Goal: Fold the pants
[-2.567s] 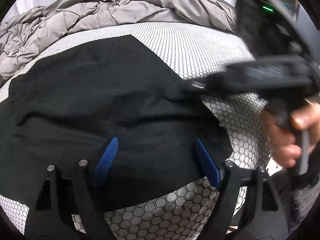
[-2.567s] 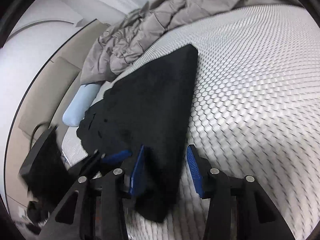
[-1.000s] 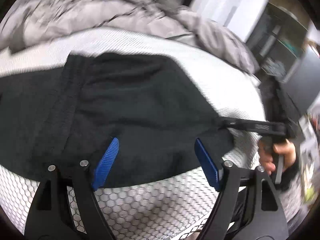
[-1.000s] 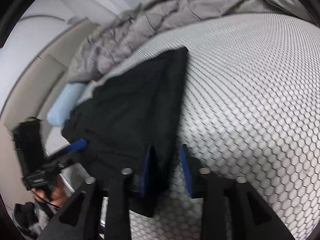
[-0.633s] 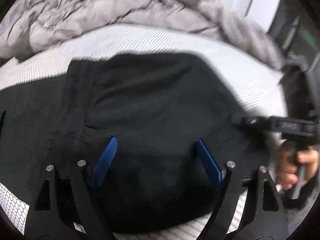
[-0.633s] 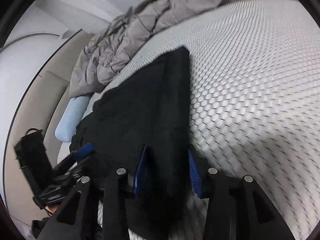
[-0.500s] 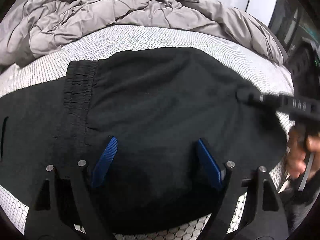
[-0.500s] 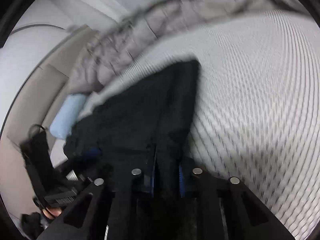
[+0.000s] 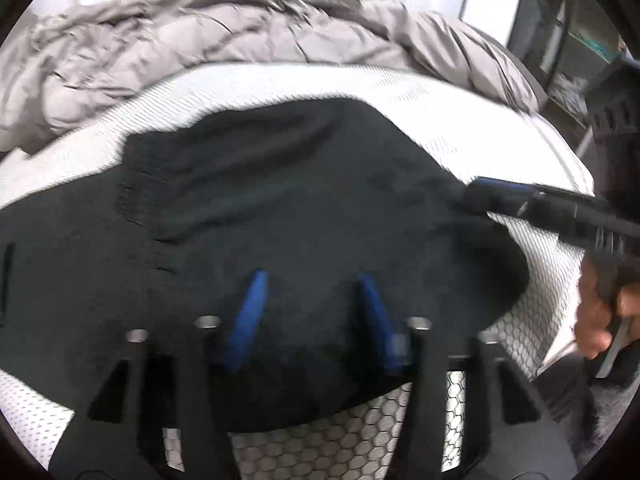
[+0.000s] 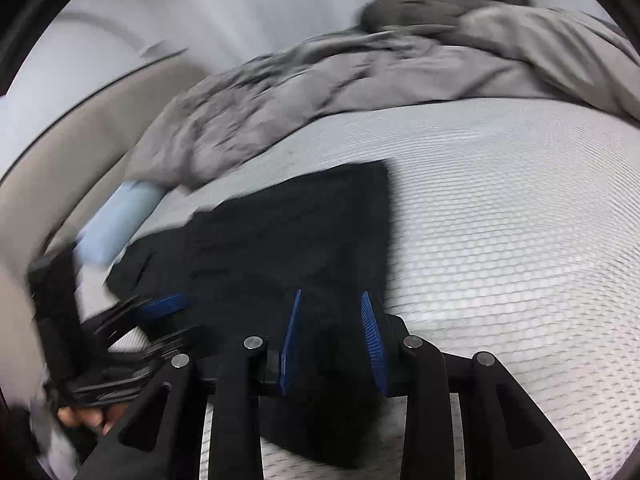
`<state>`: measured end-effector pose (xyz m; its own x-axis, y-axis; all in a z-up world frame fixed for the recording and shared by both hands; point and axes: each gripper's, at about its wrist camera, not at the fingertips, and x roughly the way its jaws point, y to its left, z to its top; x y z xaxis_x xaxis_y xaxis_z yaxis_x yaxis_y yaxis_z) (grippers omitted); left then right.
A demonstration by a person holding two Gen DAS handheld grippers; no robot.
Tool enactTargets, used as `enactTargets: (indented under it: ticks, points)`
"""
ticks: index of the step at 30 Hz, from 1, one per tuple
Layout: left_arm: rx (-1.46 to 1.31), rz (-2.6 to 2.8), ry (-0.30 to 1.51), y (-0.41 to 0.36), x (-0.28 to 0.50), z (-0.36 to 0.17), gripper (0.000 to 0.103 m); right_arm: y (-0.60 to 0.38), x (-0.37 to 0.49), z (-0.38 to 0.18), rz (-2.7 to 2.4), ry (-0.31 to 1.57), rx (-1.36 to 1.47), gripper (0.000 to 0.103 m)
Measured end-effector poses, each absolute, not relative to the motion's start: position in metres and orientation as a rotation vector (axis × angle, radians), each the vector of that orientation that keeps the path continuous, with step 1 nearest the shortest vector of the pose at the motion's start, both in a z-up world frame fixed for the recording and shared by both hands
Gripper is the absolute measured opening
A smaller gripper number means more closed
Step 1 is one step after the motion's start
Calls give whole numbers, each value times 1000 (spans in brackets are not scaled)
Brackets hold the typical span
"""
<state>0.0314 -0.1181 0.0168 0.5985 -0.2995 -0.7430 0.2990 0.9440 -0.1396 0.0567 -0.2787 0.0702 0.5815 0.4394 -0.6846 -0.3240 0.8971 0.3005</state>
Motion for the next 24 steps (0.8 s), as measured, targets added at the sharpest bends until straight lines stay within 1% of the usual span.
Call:
enactTargets:
  ticks: [4,6,9,13,16,18,21,24]
  points:
    - [32,-356,880,-116,29,8,28,-232,62,37,513,972,8,31]
    - [12,-367,889,-104,28,6,20,-226,60,35,520,963,-98,31]
    - [-4,-362,877,-87,23,6,17,-239,46,39,390,905,-277,31]
    - [29,-363,868,-84,12,10,17,-272,46,47,363,924,-153,31]
    - [28,-346,797,-80,3,33,18,-277,47,63,417,868,-49,33]
    - [14,-331,751,-75,13,48,18,-266,57,68,445,858,-3,34]
    - [20,-349,819,-81,48,42,19,-213,89,63,484,891,-16,35]
    - [35,-316,917,-78,77,12,18,-180,113,40,464,962,-125,34]
